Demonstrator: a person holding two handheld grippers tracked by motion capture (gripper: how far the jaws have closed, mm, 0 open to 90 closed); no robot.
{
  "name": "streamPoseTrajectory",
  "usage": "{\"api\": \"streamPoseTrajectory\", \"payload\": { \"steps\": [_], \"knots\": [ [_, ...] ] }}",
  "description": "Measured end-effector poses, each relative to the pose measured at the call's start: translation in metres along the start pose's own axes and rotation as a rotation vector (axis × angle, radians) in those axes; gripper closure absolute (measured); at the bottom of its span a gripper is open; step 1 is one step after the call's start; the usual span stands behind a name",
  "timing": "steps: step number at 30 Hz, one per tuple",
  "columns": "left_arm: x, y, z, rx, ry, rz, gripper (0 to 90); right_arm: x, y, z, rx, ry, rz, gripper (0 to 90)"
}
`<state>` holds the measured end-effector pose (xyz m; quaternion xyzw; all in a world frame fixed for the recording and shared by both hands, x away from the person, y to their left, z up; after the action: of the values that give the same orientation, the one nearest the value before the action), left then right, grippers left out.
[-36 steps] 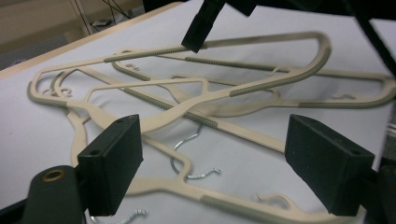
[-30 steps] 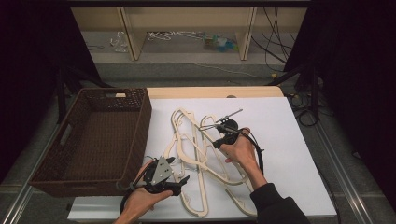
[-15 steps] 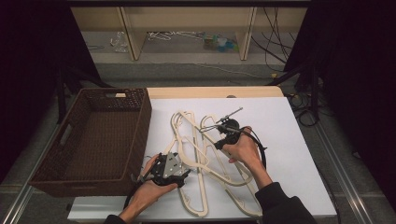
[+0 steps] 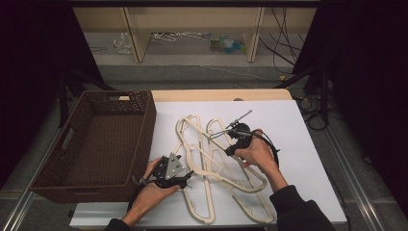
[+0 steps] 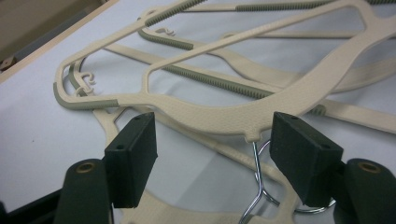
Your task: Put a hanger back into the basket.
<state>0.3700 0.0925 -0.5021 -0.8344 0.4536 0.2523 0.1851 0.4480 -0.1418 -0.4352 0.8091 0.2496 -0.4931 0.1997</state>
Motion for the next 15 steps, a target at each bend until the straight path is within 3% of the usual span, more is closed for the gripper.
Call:
{"api": "streamPoseTrajectory", "payload": {
  "steps": [4, 6, 8, 9, 15],
  "knots": [
    [-0.003, -0.003, 0.002, 0.008, -0.014, -0.008, 32.5, 0.001, 0.003, 0.001, -0.012, -0.015, -0.013, 79.0],
    [-0.007, -0.008, 0.004, 0.048, -0.054, -0.024, 33.0, 0.001, 0.004, 0.0, -0.018, -0.022, -0.021, 79.0],
    [-0.004, -0.011, 0.006, 0.038, -0.047, -0.078, 33.5, -0.001, 0.005, -0.002, -0.037, -0.033, -0.021, 79.1],
    [-0.007, -0.014, 0.007, 0.082, -0.104, -0.087, 33.5, -0.003, 0.006, -0.003, -0.041, -0.038, -0.008, 79.2],
    [0.004, -0.015, 0.008, 0.107, -0.133, -0.099, 32.6, -0.011, 0.007, -0.01, -0.05, -0.031, -0.017, 79.2]
  ]
}}
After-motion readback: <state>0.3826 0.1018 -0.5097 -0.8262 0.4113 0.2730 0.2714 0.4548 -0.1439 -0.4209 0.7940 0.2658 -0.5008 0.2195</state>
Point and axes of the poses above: each handheld gripper's, and its own axes: x roughly forward along the jaws, z roughly out of its underside, y roughly to its right, the point moved 3 cm from there along x, roughly forward along the jaws, and after that the axes turned 13 degrees about z, right-handed, at the moved point
